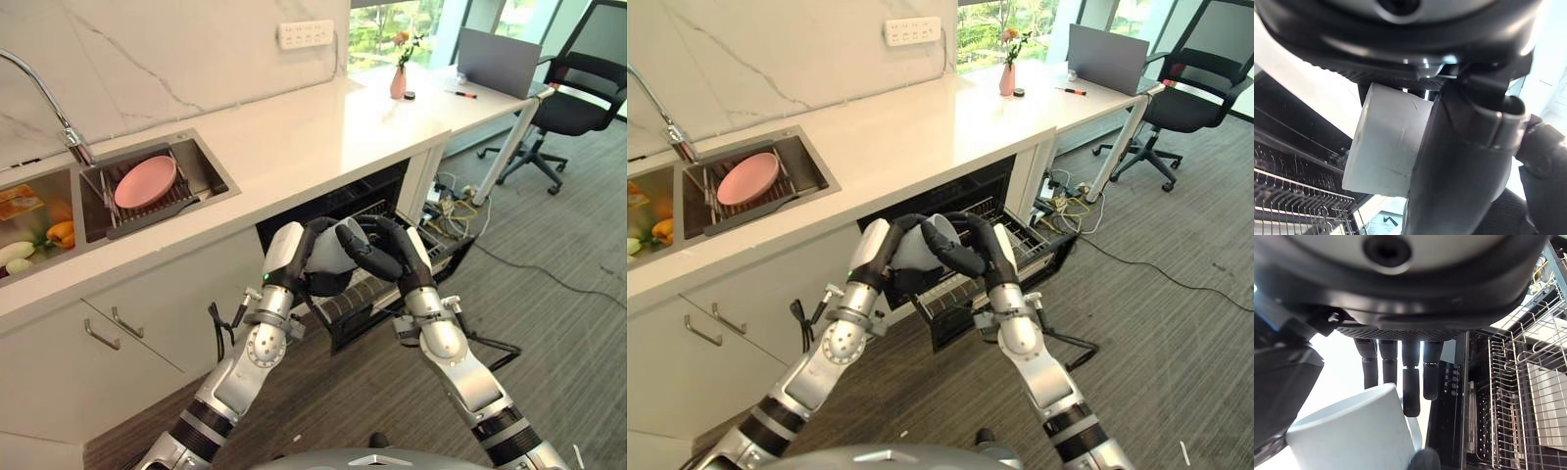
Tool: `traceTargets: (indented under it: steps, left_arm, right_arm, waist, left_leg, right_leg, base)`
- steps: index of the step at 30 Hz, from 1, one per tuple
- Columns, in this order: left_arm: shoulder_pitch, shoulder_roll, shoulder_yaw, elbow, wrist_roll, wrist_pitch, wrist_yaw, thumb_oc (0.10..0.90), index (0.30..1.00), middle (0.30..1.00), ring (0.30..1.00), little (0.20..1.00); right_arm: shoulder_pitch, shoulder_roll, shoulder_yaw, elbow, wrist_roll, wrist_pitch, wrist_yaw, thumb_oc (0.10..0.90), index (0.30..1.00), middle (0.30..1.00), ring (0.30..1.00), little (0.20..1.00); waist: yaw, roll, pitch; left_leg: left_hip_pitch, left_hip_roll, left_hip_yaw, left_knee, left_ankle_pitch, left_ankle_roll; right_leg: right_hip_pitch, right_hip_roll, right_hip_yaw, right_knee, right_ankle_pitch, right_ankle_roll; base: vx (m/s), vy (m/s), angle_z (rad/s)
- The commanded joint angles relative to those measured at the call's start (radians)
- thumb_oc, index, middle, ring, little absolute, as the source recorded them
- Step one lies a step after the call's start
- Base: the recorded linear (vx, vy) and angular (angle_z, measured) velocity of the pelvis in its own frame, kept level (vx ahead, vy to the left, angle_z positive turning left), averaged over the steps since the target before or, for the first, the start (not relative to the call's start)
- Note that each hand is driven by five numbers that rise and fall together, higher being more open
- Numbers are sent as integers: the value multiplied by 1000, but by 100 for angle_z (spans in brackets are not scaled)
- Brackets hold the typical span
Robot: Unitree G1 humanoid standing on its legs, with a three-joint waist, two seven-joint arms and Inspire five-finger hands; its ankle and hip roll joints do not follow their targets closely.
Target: Place the dishes in the dishwasher.
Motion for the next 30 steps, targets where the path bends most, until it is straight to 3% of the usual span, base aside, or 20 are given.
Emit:
traceTargets:
  steps: [1,4,12,20,30]
  left_arm:
    - [-89,114,212,-18,26,-48,147,400,300,300,300,300]
    - [-122,156,198,-37,63,-69,125,400,300,300,300,300]
    - [-153,186,155,-70,93,-89,82,400,300,300,300,300]
    - [-193,207,85,-69,127,-120,33,400,300,300,300,300]
    - [-229,223,50,-43,153,-129,21,400,300,300,300,300]
  right_arm:
    - [-96,-93,-262,-36,9,-68,-37,800,900,900,900,900]
    - [-121,-145,-251,-33,-16,-64,0,800,900,900,900,900]
    - [-181,-184,-221,-44,-13,-67,30,800,900,900,900,900]
    - [-234,-205,-125,-121,197,-108,199,800,900,900,900,900]
    - [-288,-261,-42,-179,179,-104,276,800,900,900,900,900]
  waist:
    - [14,-15,-42]
    - [14,-16,-44]
    - [13,-15,-46]
    - [15,-19,-46]
    - [12,-20,-48]
  left_leg:
    - [15,-33,22,12,-69,-14]
    - [16,-33,21,12,-69,-15]
    - [16,-32,21,12,-69,-15]
    - [13,-31,21,12,-65,-19]
    - [16,-30,26,12,-66,-22]
  right_leg:
    - [49,-37,-6,30,-112,63]
    - [50,-38,-8,30,-111,65]
    - [49,-36,-7,31,-110,65]
    - [45,-35,-7,31,-110,64]
    - [46,-35,-10,30,-109,65]
  base:
    - [0,0,0]
    - [0,0,0]
    - [0,0,0]
    - [0,0,0]
    - [0,0,0]
